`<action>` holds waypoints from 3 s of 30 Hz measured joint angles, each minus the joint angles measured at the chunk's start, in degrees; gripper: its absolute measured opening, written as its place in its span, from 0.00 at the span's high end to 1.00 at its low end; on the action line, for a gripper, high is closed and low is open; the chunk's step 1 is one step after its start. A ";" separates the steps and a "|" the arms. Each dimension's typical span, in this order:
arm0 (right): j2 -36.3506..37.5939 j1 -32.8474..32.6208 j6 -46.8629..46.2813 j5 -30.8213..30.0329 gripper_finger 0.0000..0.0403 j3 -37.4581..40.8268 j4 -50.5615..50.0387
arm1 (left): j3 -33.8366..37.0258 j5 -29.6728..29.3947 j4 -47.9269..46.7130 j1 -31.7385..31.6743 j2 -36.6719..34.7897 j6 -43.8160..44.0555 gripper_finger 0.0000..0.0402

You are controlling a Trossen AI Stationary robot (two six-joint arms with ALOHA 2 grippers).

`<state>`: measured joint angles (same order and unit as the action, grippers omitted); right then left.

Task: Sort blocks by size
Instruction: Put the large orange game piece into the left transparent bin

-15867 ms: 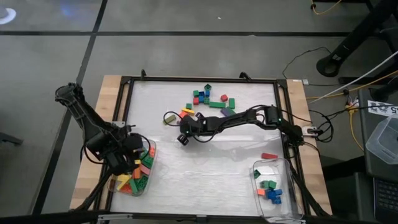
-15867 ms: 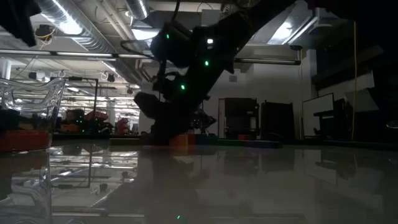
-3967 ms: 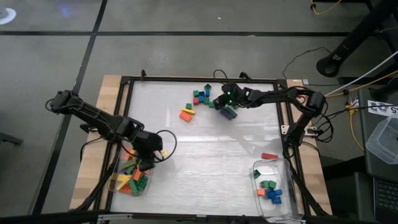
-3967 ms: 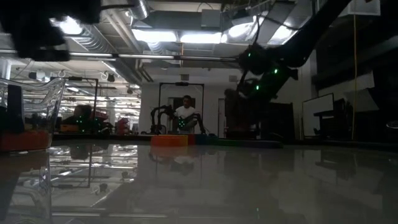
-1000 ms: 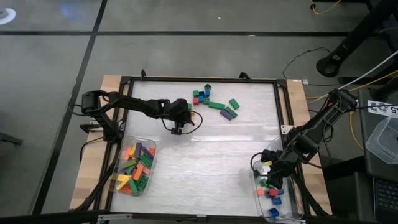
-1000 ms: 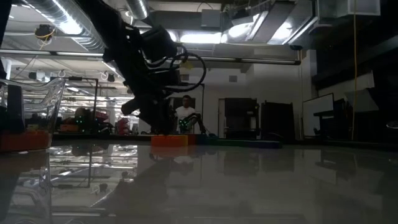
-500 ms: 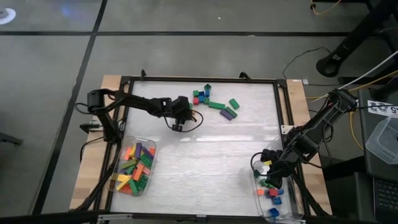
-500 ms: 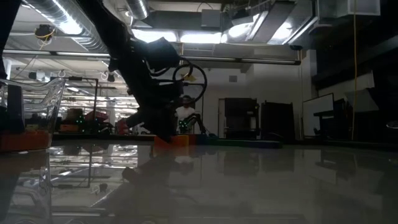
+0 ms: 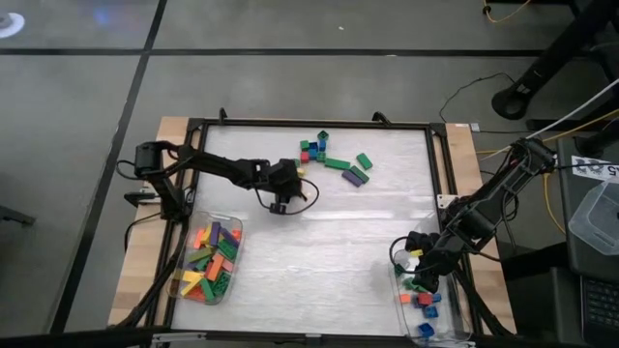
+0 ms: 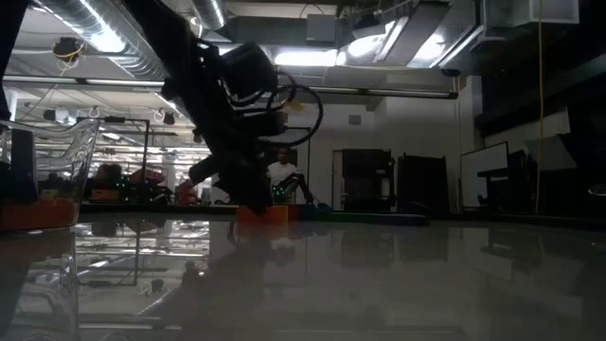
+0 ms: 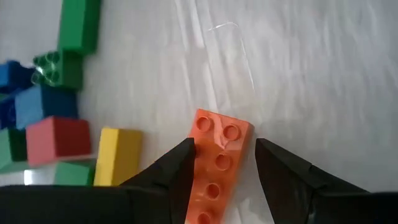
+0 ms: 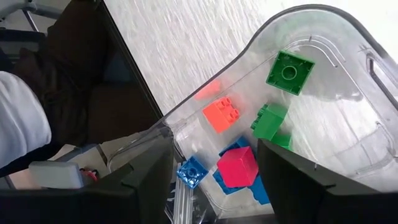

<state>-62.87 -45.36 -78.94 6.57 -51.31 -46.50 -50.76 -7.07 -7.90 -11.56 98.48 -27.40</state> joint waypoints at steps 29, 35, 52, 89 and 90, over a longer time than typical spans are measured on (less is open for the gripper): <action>0.01 0.02 0.00 -2.05 0.43 0.00 0.08 | -0.79 7.13 -4.57 -3.91 -0.57 -2.09 0.61; 0.02 0.02 0.00 -2.05 0.43 0.00 0.08 | -0.90 9.05 -7.38 -3.88 -0.63 0.43 0.61; 0.01 0.02 0.00 -2.08 0.43 0.00 0.07 | -0.72 7.65 -4.81 -2.38 -0.48 13.05 0.61; 0.01 0.14 8.72 -15.03 0.43 0.02 -0.05 | -0.66 5.63 -7.26 1.86 -10.79 17.03 0.69; 0.02 0.37 9.10 -15.85 0.43 0.02 -0.05 | -0.66 5.63 -7.06 2.38 -13.03 17.42 0.69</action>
<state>-62.85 -44.99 -69.83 -9.28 -51.29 -46.54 -51.42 -1.44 -14.96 -9.18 85.45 -9.98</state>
